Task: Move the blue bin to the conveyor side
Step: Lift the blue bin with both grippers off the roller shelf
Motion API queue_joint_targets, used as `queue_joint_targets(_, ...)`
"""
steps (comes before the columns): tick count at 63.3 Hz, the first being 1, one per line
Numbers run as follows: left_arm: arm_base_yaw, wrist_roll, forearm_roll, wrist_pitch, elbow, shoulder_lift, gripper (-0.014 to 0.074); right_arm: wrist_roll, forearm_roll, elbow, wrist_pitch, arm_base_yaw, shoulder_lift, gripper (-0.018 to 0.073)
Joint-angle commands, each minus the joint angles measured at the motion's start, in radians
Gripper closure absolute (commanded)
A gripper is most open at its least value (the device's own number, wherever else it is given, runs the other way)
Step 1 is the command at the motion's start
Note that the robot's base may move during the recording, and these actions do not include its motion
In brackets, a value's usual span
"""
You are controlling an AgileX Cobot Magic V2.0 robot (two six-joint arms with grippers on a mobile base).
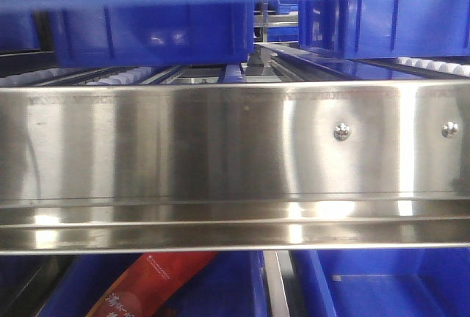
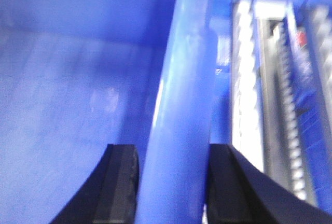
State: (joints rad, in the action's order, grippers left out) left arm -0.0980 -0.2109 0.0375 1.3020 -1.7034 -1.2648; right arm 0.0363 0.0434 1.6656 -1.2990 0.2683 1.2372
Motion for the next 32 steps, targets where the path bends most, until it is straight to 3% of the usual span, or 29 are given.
queue_joint_targets(1, -0.007, 0.0, -0.003, -0.081, 0.003, 0.072, 0.0605, -0.027, 0.009, -0.028, 0.111, 0.005, -0.084, 0.0638)
queue_joint_targets(19, -0.007, 0.0, -0.017, -0.081, 0.102, 0.233, 0.0605, -0.015, 0.009, -0.127, 0.12, 0.005, -0.187, 0.0638)
queue_joint_targets(32, -0.007, 0.0, -0.088, -0.081, 0.181, 0.297, 0.0605, -0.01, 0.009, -0.133, 0.127, 0.005, -0.211, 0.0638)
